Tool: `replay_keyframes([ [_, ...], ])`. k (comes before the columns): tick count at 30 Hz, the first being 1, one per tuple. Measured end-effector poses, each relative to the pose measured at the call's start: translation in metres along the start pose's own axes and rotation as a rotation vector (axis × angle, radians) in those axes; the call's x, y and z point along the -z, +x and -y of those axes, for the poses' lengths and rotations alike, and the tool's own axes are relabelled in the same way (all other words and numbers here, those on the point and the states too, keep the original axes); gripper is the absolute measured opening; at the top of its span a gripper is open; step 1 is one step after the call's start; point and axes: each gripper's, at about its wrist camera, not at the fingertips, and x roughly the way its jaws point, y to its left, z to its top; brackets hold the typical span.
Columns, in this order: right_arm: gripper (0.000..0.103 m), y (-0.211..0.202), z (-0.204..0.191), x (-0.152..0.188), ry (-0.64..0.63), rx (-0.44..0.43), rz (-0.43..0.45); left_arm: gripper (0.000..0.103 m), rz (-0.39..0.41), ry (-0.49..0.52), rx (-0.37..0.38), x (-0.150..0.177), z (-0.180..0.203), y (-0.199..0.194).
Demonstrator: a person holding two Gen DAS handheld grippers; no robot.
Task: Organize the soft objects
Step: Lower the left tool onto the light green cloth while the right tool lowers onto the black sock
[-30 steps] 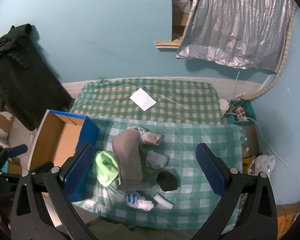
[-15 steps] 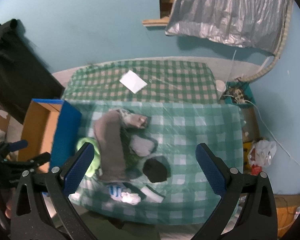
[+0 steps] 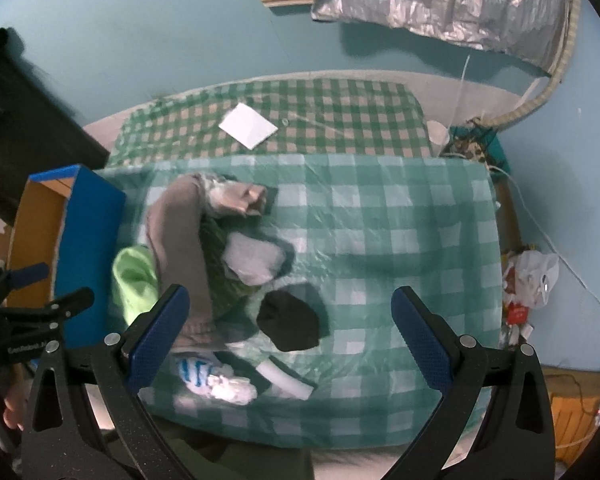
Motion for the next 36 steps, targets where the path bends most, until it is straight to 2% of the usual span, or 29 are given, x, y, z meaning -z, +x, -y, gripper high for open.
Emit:
replay_keyframes([
  [10, 0.101, 0.031, 0.009, 0.007, 0.003, 0.018, -0.044, 0.093, -0.061, -0.029, 0.023, 0.002, -0.001, 0.039],
  [18, 0.1, 0.045, 0.007, 0.01, -0.02, 0.025, -0.063, 0.093, -0.094, -0.034, -0.008, 0.006, -0.005, 0.061],
  [26, 0.1, 0.058, 0.006, 0.01, -0.036, 0.03, -0.079, 0.093, -0.115, -0.045, -0.017, 0.007, -0.011, 0.067],
  [36, 0.1, 0.074, 0.005, 0.014, -0.048, 0.031, -0.109, 0.093, -0.109, -0.051, -0.072, 0.006, -0.025, 0.071],
])
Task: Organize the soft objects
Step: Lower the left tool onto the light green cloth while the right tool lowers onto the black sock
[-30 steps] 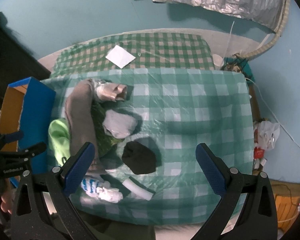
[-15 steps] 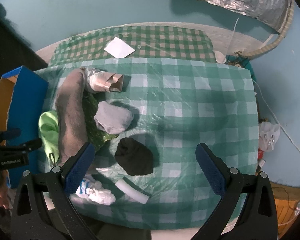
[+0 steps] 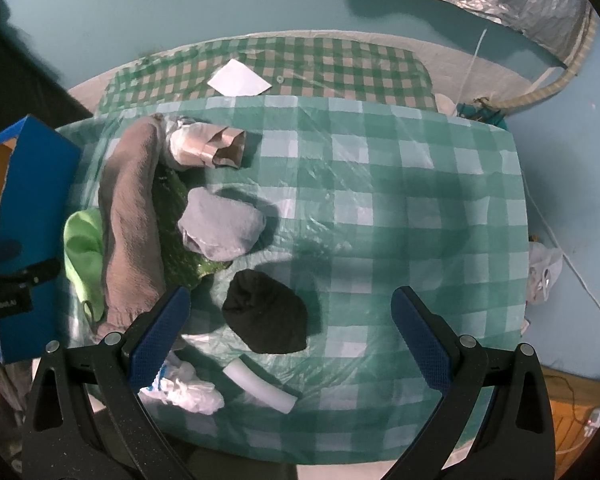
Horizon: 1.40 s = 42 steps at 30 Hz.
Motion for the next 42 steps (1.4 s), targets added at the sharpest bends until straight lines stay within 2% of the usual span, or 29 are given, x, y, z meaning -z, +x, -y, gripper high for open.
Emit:
replay_keyframes([
  [6, 0.1, 0.009, 0.001, 0.002, -0.015, 0.004, -0.019, 0.093, -0.011, -0.018, -0.014, -0.005, -0.013, 0.003],
  [10, 0.1, 0.015, 0.002, 0.002, -0.029, 0.006, -0.031, 0.093, -0.031, -0.034, 0.022, -0.006, -0.011, 0.004],
  [14, 0.1, 0.025, 0.001, 0.002, -0.039, 0.01, -0.053, 0.093, -0.05, -0.006, 0.068, -0.006, 0.005, 0.007],
  [19, 0.101, 0.038, -0.003, 0.005, -0.061, 0.011, -0.079, 0.093, -0.082, 0.003, 0.051, -0.011, 0.021, 0.025],
  [27, 0.1, 0.055, -0.002, 0.011, -0.091, 0.026, -0.104, 0.093, -0.116, -0.05, 0.017, -0.03, 0.021, 0.052],
  [33, 0.1, 0.065, -0.005, 0.013, -0.112, 0.035, -0.102, 0.092, -0.158, -0.021, 0.015, -0.04, 0.03, 0.073],
  [35, 0.1, 0.069, -0.006, 0.012, -0.12, 0.031, -0.097, 0.087, -0.158, -0.005, 0.011, -0.043, 0.035, 0.077],
  [38, 0.1, 0.073, -0.009, 0.01, -0.13, 0.026, -0.096, 0.073, -0.159, 0.003, 0.017, -0.046, 0.043, 0.083],
  [41, 0.092, 0.08, -0.016, 0.011, -0.157, 0.026, -0.106, 0.055, -0.159, -0.011, 0.07, -0.046, 0.046, 0.083],
  [42, 0.087, 0.082, -0.019, 0.012, -0.166, 0.027, -0.117, 0.046, -0.153, -0.007, 0.075, -0.046, 0.048, 0.082],
])
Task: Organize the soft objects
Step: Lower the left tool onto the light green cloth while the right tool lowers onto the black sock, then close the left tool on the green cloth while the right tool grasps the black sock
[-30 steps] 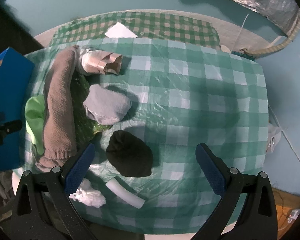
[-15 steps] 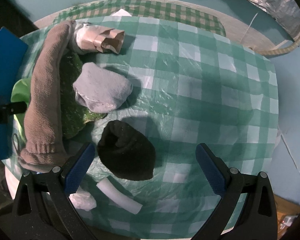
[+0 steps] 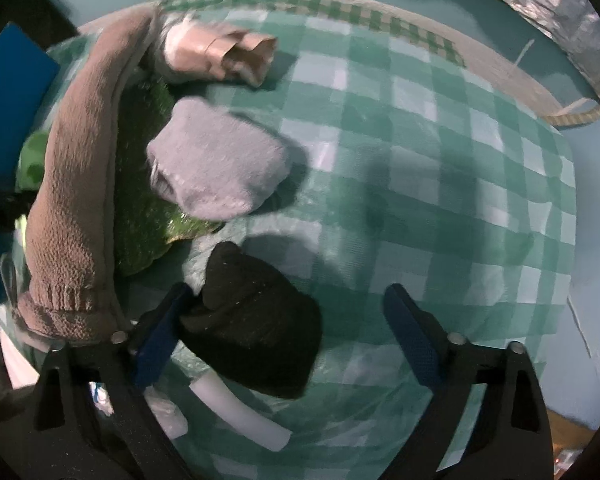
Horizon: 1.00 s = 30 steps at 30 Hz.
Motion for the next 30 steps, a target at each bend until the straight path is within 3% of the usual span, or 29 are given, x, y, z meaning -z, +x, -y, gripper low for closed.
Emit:
replay_keyframes([
  [2, 0.077, 0.008, -0.007, 0.0, -0.02, -0.003, -0.035, 0.029, 0.016, 0.026, 0.001, 0.002, 0.006, -0.002],
  [3, 0.075, 0.008, -0.009, 0.0, -0.025, -0.001, -0.025, 0.015, 0.023, 0.042, 0.001, 0.004, 0.01, -0.003],
  [4, 0.069, 0.007, -0.011, 0.001, -0.027, -0.004, -0.016, 0.01, 0.024, 0.053, 0.001, 0.006, 0.013, -0.004],
  [7, 0.052, 0.003, -0.012, 0.0, -0.02, -0.004, 0.002, 0.008, 0.014, 0.059, 0.01, 0.003, 0.015, -0.005],
  [10, 0.048, 0.001, -0.007, -0.002, 0.006, -0.028, 0.006, 0.008, 0.026, 0.054, 0.026, 0.005, 0.015, -0.01],
  [30, 0.047, -0.059, -0.002, -0.008, 0.042, -0.085, 0.084, 0.008, 0.163, 0.166, 0.01, 0.054, 0.003, -0.084],
])
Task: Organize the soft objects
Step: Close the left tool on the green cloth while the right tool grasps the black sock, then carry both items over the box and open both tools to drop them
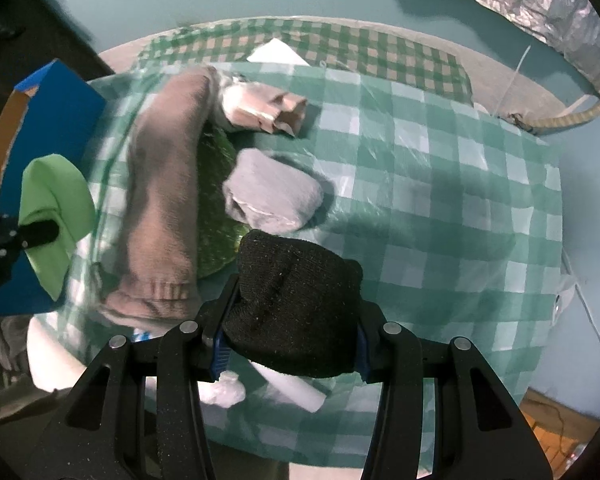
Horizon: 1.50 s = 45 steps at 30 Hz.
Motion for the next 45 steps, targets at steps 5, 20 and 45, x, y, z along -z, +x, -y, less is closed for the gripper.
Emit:
replay_keyframes([
  [5, 0.047, -0.021, -0.017, 0.008, -0.015, -0.013, 0.018, 0.008, 0.026, 0.006, 0.013, 0.019, -0.007, -0.02],
  [20, 0.047, -0.065, -0.053, -0.001, -0.074, -0.065, 0.052, 0.008, 0.096, -0.008, 0.006, 0.038, -0.017, -0.067],
  [45, 0.047, -0.093, -0.166, -0.051, -0.301, -0.141, 0.097, 0.008, 0.198, -0.136, -0.056, 0.051, -0.08, -0.126],
])
